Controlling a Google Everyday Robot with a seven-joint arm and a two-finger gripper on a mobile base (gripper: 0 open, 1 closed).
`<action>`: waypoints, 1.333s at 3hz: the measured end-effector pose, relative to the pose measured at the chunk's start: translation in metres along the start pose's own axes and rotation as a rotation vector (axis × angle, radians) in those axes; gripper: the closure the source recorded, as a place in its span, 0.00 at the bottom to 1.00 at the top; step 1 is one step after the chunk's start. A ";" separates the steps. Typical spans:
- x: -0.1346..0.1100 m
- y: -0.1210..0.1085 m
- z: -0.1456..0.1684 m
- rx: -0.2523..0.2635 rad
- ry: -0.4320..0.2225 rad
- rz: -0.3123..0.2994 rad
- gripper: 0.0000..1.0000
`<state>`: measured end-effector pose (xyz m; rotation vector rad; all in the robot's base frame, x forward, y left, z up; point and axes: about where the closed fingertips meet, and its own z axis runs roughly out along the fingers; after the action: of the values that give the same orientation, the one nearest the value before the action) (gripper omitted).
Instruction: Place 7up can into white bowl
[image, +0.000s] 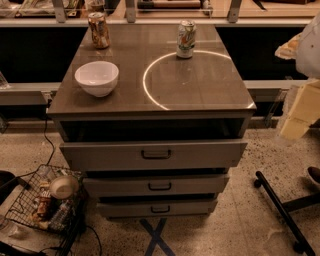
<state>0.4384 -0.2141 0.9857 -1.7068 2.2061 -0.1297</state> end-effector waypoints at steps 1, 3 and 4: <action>0.000 -0.001 0.000 0.005 -0.004 0.003 0.00; 0.002 -0.047 0.014 0.159 -0.199 0.174 0.00; 0.011 -0.064 0.039 0.193 -0.366 0.313 0.00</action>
Offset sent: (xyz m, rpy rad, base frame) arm 0.0626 -0.0108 0.0140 0.1756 -0.2393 -0.1074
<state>0.5077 -0.2361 0.9647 -1.1611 2.0729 0.0439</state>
